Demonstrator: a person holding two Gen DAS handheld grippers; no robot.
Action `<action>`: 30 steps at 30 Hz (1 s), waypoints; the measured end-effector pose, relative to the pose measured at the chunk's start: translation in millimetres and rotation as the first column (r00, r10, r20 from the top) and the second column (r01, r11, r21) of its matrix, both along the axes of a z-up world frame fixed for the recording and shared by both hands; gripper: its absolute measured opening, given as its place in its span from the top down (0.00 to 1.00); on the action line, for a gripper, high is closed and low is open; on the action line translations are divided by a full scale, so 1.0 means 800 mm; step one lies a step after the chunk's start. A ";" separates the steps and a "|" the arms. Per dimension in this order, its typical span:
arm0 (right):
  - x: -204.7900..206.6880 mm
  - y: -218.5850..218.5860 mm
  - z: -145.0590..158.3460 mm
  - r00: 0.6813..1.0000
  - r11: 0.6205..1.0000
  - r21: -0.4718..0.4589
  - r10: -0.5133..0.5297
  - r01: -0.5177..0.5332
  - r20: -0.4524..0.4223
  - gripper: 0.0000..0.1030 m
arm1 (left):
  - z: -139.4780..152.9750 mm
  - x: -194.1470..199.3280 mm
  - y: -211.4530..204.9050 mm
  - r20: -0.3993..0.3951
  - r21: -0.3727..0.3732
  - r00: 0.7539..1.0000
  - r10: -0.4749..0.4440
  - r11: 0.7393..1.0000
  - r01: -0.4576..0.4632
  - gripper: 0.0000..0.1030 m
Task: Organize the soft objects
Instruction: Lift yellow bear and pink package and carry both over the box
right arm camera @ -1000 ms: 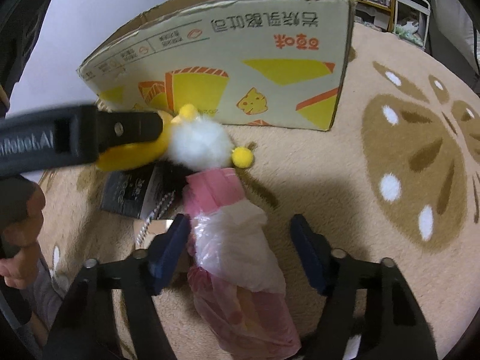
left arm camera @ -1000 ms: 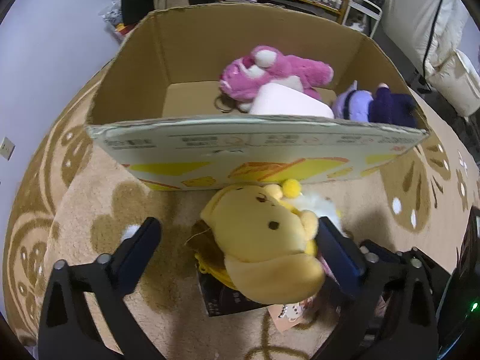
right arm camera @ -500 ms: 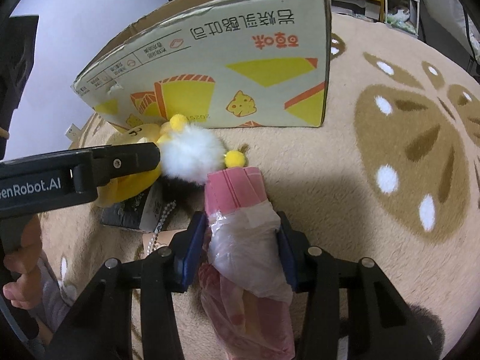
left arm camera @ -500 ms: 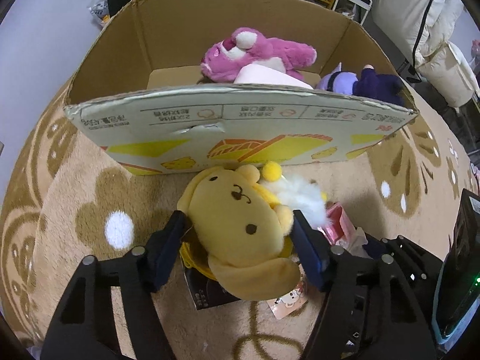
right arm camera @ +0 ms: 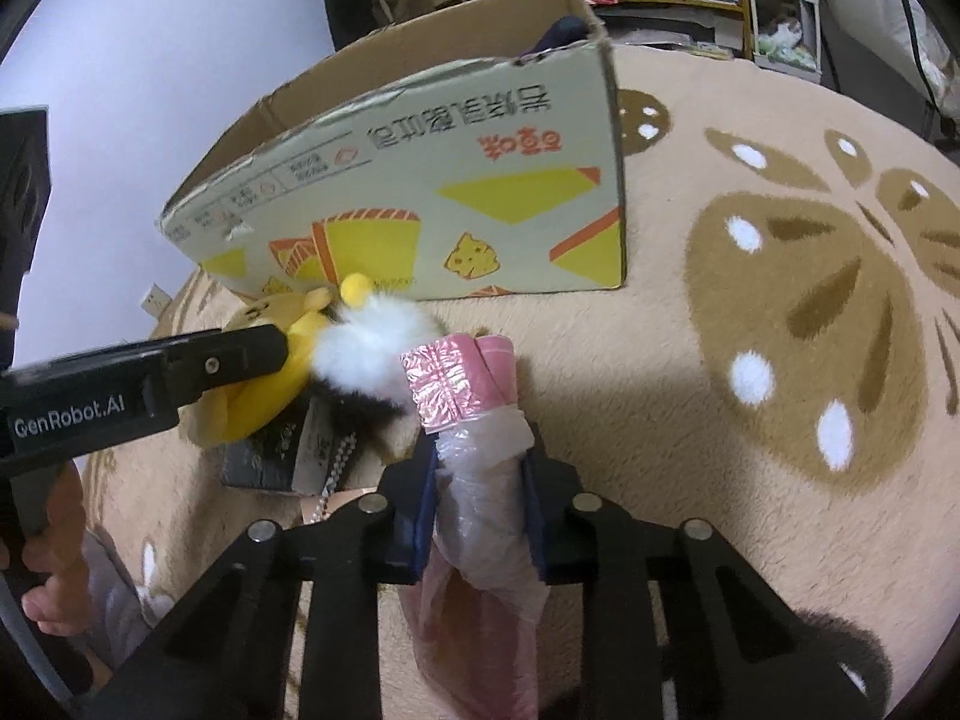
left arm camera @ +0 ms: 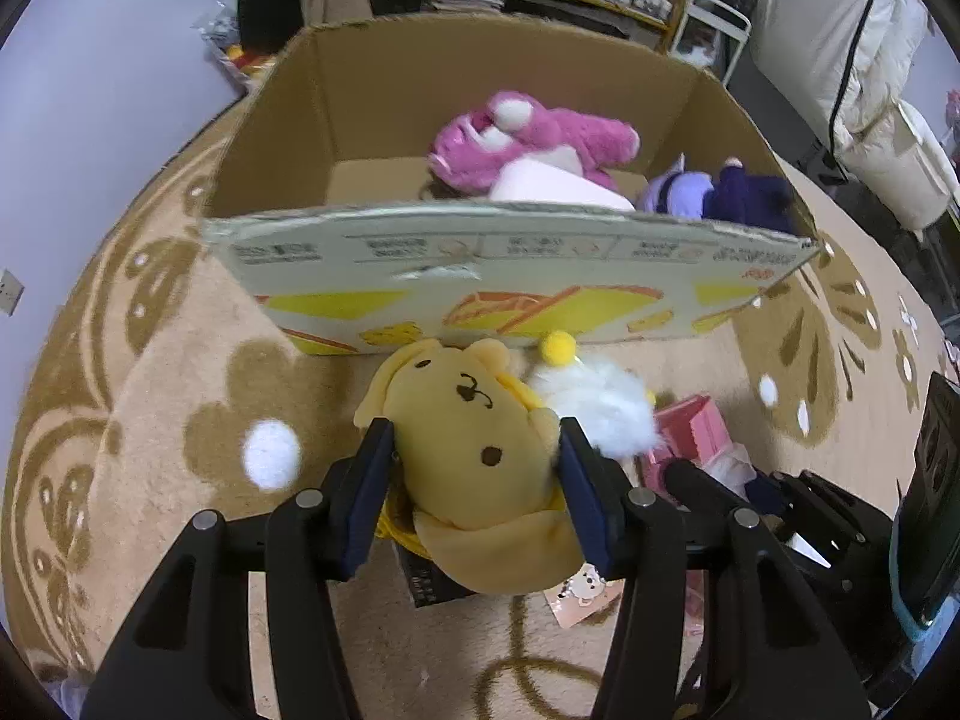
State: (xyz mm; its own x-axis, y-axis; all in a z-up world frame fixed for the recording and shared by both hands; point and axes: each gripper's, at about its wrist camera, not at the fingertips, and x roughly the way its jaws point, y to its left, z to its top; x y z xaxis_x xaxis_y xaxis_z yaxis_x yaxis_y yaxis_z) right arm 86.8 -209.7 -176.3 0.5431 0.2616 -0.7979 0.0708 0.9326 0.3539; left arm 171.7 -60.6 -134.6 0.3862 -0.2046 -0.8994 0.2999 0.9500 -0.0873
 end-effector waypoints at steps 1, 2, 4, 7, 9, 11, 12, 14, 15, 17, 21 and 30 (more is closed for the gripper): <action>0.000 -0.001 0.001 1.000 1.000 0.009 -0.003 0.003 0.001 0.78 | 0.003 -0.001 0.002 0.011 0.001 1.000 0.008 1.000 -0.008 0.49; 0.000 -0.001 0.002 1.000 1.000 0.017 -0.006 0.006 0.005 0.78 | 0.004 -0.002 0.004 0.017 0.002 1.000 0.015 1.000 -0.015 0.49; 0.000 -0.002 0.005 1.000 1.000 0.022 -0.016 0.015 0.016 0.79 | 0.010 -0.004 0.008 0.037 0.007 0.999 0.027 1.000 -0.027 0.49; -0.004 -0.011 0.011 0.999 0.998 0.049 -0.032 0.030 0.039 0.80 | 0.016 -0.009 0.012 0.061 0.017 0.997 0.047 0.999 -0.048 0.49; -0.005 -0.015 0.019 0.997 0.997 0.067 -0.043 0.039 0.060 0.80 | 0.020 -0.011 0.018 0.074 0.015 0.995 0.064 0.998 -0.065 0.49; -0.006 -0.016 0.025 0.995 0.996 0.074 -0.051 0.045 0.082 0.80 | 0.025 -0.012 0.023 0.092 0.019 0.992 0.083 0.996 -0.085 0.49; -0.010 -0.017 0.027 0.994 0.996 0.074 -0.058 0.051 0.092 0.81 | 0.027 -0.013 0.025 0.099 0.018 0.991 0.091 0.996 -0.093 0.49; -0.014 -0.020 0.033 0.991 0.996 0.073 -0.067 0.059 0.114 0.81 | 0.033 -0.015 0.031 0.116 0.014 0.987 0.109 0.994 -0.112 0.49; -0.015 -0.022 0.037 0.990 0.996 0.069 -0.070 0.062 0.123 0.81 | 0.036 -0.016 0.034 0.125 0.013 0.985 0.117 0.993 -0.120 0.49; -0.018 -0.024 0.043 0.987 0.996 0.058 -0.078 0.071 0.141 0.81 | 0.042 -0.019 0.039 0.148 0.016 0.981 0.128 0.991 -0.132 0.49; -0.025 -0.022 0.052 0.979 0.995 0.035 -0.098 0.094 0.177 0.81 | 0.056 -0.027 0.044 0.200 0.031 0.970 0.140 0.988 -0.149 0.49; -0.048 -0.030 0.085 0.948 0.991 0.014 -0.132 0.133 0.291 0.81 | 0.087 -0.046 0.056 0.303 0.031 0.939 0.163 0.983 -0.180 0.49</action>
State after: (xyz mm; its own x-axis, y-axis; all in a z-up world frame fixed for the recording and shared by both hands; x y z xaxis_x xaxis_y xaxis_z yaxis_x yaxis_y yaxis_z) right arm 48.3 -233.9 -108.4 0.7811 0.1674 -0.6016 0.0889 0.9238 0.3724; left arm 134.7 -15.6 -65.1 0.6632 -0.0632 -0.7458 0.1359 0.9900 0.0370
